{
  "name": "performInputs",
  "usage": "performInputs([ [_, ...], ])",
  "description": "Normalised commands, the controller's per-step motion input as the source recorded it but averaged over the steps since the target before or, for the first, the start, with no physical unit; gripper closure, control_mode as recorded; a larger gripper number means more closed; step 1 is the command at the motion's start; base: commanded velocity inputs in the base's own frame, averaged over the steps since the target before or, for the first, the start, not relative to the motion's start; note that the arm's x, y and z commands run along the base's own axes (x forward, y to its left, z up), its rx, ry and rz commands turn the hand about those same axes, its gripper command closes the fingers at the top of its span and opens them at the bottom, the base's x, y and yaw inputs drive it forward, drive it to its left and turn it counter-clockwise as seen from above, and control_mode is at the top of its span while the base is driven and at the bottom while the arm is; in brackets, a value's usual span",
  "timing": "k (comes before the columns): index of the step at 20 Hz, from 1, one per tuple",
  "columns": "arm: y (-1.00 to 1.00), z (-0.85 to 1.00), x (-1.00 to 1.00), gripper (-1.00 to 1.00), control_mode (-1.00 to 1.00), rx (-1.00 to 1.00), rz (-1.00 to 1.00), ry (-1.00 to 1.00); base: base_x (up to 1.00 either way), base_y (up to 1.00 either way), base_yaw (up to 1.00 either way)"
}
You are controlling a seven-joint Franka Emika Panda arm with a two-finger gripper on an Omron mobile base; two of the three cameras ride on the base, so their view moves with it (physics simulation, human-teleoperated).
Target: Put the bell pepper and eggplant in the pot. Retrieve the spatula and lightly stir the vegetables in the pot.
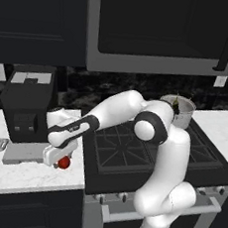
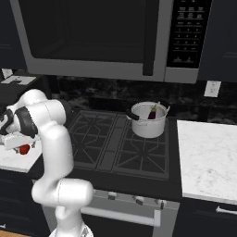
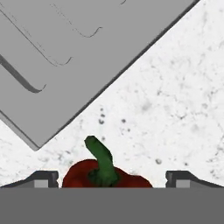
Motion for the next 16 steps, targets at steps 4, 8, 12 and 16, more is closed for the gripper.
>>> performInputs([
  [4,-0.11,-0.06,-0.16,1.0,-1.0,0.0,-0.02,0.0,0.0,0.0,0.0],
  [8,-0.49,0.0,-0.41,1.0,-1.0,0.0,-0.06,0.0,0.0,0.0,0.0],
  [12,-0.8,0.27,-0.71,1.0,-1.0,0.04,-0.05,-0.13,0.0,0.0,0.0],
  [16,-0.96,0.56,-0.76,1.0,-1.0,0.06,-0.01,-0.31,0.0,0.0,0.0],
])
